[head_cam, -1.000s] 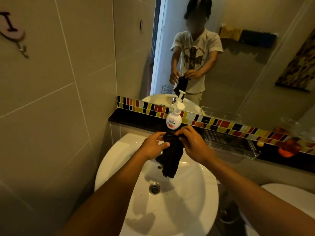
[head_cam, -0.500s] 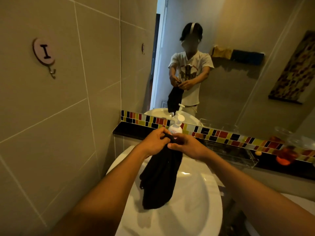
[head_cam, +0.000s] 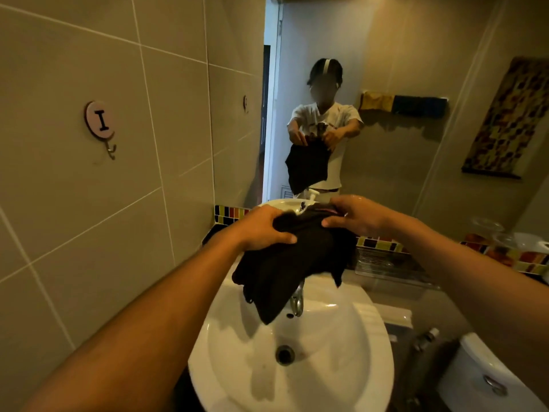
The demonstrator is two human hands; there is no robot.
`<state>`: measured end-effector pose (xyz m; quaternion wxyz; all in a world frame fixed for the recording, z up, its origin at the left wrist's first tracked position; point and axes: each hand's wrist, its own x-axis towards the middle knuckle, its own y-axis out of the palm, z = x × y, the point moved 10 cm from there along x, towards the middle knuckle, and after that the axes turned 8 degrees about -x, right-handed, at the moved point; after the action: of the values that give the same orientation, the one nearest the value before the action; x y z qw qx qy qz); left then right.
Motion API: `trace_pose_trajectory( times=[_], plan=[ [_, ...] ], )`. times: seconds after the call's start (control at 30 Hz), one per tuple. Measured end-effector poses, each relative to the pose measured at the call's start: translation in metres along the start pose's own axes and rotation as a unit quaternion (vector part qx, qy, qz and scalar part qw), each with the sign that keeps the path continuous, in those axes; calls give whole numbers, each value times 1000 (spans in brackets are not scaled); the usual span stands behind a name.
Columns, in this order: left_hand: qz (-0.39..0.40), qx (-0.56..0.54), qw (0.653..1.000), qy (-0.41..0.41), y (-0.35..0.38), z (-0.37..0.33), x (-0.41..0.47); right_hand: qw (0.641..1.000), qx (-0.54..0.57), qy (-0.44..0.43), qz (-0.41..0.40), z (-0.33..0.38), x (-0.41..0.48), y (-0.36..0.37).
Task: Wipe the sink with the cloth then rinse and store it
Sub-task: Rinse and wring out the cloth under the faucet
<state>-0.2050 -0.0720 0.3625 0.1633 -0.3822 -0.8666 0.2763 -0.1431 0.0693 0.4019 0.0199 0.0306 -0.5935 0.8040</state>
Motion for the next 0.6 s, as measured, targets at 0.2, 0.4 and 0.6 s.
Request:
trace_pose_trajectory(
  times=[0.2,0.4,0.6],
  plan=[
    [-23,45,999,1,-20,15,-15,989,119,28,-78,-10,-19,-31],
    [-90,17,993,75,-40,-22,-17,960,262,100,25,-7,-19,-9],
    [-65,50,996,22,-53,-9,-25,897,422,105,-77,-28,-9,-21]
  ],
)
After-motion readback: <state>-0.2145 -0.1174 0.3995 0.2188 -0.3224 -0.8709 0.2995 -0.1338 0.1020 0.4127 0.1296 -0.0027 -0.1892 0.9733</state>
